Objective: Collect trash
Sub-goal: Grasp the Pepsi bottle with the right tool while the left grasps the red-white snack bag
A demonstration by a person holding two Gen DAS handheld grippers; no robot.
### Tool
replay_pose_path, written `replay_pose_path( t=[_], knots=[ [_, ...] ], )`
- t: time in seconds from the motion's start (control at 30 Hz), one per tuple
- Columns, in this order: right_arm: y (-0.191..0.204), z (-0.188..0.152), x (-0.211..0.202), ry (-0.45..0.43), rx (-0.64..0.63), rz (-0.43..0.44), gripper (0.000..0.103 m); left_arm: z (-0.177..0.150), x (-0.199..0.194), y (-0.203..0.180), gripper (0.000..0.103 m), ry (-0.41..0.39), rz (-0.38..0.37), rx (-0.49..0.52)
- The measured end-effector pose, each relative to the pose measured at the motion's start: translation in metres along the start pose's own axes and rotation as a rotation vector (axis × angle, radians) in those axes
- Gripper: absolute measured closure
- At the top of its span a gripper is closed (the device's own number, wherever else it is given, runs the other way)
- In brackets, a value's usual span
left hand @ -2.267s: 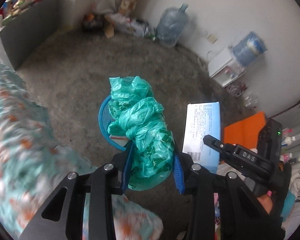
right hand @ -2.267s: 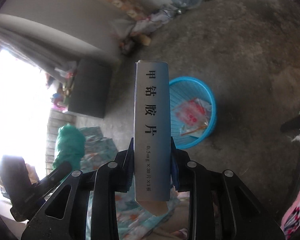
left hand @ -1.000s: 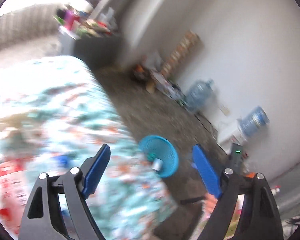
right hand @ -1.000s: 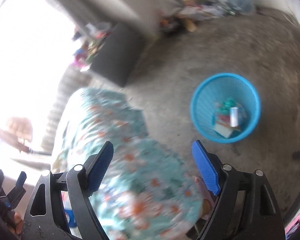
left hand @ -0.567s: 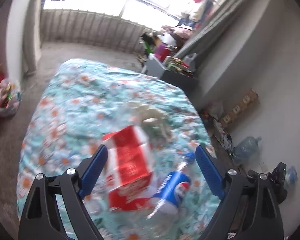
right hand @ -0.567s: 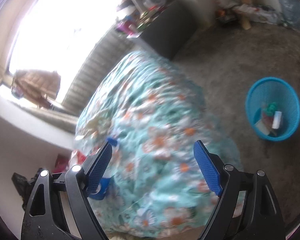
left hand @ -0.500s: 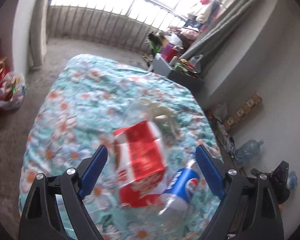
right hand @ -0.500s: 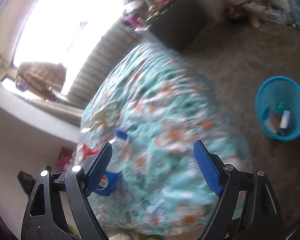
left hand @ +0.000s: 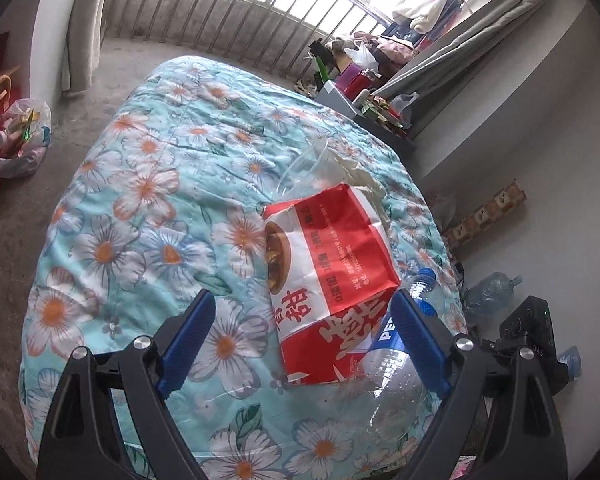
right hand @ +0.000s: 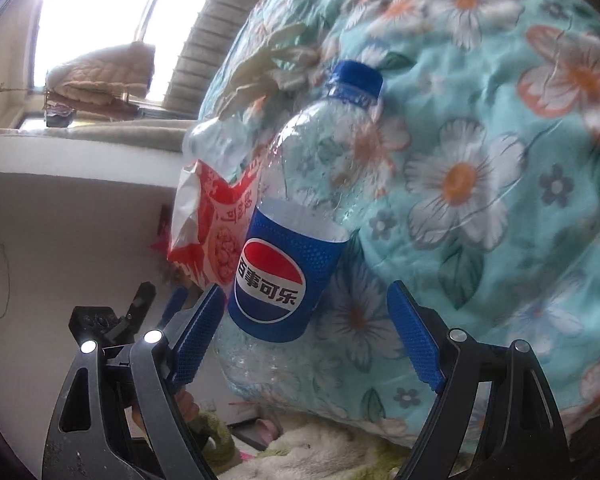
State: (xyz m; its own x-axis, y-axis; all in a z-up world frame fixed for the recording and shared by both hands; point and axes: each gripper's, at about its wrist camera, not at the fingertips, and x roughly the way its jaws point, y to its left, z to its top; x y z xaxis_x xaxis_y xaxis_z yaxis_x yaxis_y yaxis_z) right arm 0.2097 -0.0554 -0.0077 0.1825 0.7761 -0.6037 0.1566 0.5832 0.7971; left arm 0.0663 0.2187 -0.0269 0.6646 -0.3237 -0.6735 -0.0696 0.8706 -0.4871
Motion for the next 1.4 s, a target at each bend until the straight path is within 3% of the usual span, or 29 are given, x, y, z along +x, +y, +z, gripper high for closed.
replay_pose_path(
  t=[0.33, 0.5, 0.73, 1.13, 1.4],
  knots=[
    [0.014, -0.004, 0.047, 0.057, 0.058, 0.043, 0.024, -0.006, 0.017, 0.010, 0.016, 0.036, -0.011, -0.020],
    [0.023, -0.012, 0.066, 0.071, 0.033, 0.035, 0.037, -0.005, 0.022, 0.016, 0.016, 0.044, -0.009, -0.031],
    [0.009, -0.007, 0.046, 0.057, 0.037, 0.063, 0.043, -0.005, 0.036, 0.016, 0.016, 0.082, -0.024, -0.053],
    [-0.009, -0.007, 0.005, -0.069, 0.039, 0.043, 0.047, -0.009, 0.084, -0.004, 0.016, 0.190, -0.018, -0.016],
    [-0.010, -0.005, 0.019, -0.042, 0.029, 0.037, 0.046, -0.011, 0.098, -0.016, 0.012, 0.159, 0.028, 0.042]
  ],
)
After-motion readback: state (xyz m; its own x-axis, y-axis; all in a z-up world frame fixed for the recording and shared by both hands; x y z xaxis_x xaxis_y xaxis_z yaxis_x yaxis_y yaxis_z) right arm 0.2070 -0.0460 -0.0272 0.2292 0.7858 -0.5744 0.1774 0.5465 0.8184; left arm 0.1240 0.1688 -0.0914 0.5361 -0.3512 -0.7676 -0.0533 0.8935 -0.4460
